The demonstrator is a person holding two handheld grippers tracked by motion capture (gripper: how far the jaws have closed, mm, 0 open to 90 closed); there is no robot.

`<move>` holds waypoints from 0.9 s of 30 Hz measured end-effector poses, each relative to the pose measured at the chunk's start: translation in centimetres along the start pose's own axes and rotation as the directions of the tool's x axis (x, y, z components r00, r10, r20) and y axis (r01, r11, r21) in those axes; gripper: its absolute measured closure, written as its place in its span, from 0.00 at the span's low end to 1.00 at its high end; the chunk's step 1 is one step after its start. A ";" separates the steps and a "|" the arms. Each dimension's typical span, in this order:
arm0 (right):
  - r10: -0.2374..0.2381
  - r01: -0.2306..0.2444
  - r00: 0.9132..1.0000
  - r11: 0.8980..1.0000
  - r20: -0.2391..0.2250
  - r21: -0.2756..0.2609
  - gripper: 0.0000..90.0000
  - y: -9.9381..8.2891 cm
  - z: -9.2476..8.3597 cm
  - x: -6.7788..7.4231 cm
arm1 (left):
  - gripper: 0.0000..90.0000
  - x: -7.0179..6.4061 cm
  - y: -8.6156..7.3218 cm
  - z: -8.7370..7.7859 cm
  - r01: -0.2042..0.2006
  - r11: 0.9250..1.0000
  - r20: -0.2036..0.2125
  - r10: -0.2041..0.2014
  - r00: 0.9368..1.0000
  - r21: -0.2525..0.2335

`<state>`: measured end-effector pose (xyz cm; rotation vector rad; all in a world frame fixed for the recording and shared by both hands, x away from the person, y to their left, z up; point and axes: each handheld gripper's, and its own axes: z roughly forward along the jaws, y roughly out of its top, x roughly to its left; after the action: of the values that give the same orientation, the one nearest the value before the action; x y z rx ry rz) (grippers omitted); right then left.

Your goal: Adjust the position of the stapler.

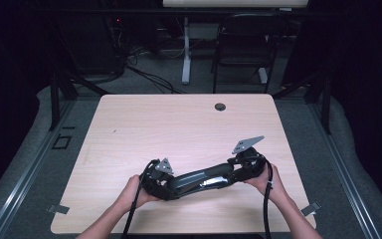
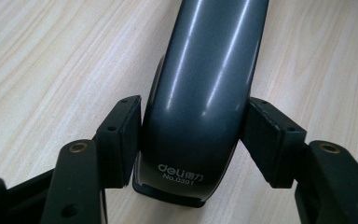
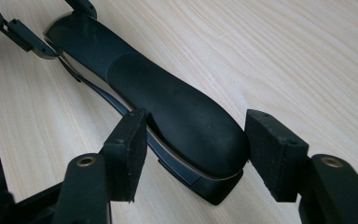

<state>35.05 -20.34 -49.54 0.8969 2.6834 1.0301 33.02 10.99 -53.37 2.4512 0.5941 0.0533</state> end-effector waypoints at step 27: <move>0.019 -0.019 1.000 1.000 0.002 0.006 0.49 -0.8 -0.7 -0.2 | 0.44 1.2 1.6 1.2 -0.118 0.992 0.010 0.118 0.993 0.035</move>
<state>34.58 -21.28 -49.54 0.9253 2.6830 1.0256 34.94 9.66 -53.54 2.5182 0.4500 0.0819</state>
